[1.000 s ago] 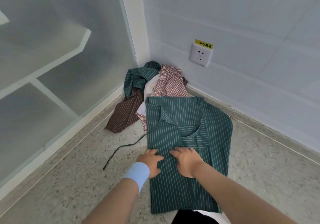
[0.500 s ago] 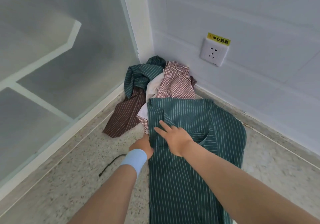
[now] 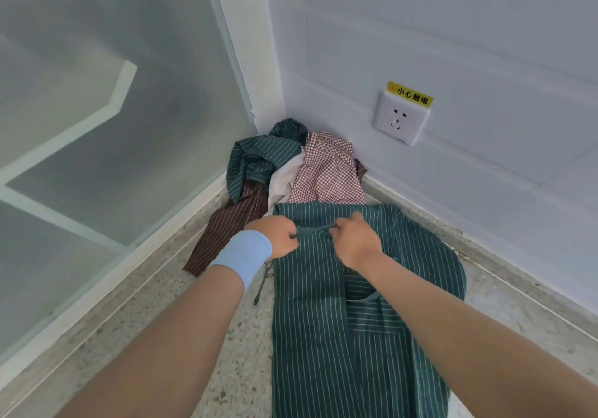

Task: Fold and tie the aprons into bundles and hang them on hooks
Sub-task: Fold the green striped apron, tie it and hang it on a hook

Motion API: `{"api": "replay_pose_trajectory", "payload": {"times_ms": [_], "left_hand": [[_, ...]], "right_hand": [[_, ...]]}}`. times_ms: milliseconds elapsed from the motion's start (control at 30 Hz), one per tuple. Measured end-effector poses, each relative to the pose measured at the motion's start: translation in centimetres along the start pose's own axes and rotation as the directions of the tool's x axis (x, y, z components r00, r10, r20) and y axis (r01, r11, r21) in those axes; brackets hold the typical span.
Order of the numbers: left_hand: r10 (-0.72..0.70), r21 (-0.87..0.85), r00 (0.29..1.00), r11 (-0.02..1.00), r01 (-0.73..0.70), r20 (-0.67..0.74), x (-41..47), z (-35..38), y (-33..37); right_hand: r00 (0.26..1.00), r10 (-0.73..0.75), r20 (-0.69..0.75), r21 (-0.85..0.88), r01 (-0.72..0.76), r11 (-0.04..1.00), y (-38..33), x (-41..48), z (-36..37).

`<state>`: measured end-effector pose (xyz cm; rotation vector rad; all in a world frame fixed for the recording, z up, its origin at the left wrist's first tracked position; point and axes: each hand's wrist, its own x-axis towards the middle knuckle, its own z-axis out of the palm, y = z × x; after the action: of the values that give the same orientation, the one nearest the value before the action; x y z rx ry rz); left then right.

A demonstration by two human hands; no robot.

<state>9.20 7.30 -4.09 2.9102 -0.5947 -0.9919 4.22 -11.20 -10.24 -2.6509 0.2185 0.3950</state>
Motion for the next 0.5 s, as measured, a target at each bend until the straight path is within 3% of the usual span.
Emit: {"api": "replay_pose_trajectory", "payload": {"times_ms": [67, 133, 200, 267, 333, 400, 500], "left_hand": [[-0.138, 0.047, 0.988, 0.990, 0.135, 0.072, 1.3, -1.2, -0.8], [-0.220, -0.081, 0.971, 0.974, 0.212, -0.096, 2.5, -2.6, -1.0], [-0.271, -0.367, 0.853, 0.925, 0.102, -0.446, 3.2, -3.7, -0.3], [-0.277, -0.530, 0.707, 0.832, -0.162, -0.651, 3.3, -4.2, 0.9], [-0.147, -0.474, 0.729, 0.839, -0.266, -0.669, 3.4, -3.4, 1.8], [-0.027, -0.384, 0.780, 0.881, -0.277, -0.625, 3.6, -0.8, 2.4], [0.005, -0.279, 0.795, 0.935, -0.218, -0.606, 2.8, 3.8, 2.7]], "right_hand": [[0.993, 0.118, 0.031, 0.133, -0.121, 0.984, 1.3, 1.0, -1.5], [0.959, 0.271, 0.087, 0.362, -0.284, 0.888, 2.5, 2.3, -2.5], [0.908, 0.383, 0.168, 0.555, -0.409, 0.725, 2.8, 3.2, -3.0], [0.871, 0.422, 0.251, 0.707, -0.463, 0.534, 2.7, 3.7, -3.6], [0.878, 0.398, 0.267, 0.801, -0.431, 0.415, 2.6, 3.7, -4.0], [0.911, 0.368, 0.187, 0.803, -0.357, 0.477, 2.6, 3.2, -3.8], [0.963, 0.259, -0.075, 0.499, -0.189, 0.846, 2.9, 1.1, -1.5]]}}
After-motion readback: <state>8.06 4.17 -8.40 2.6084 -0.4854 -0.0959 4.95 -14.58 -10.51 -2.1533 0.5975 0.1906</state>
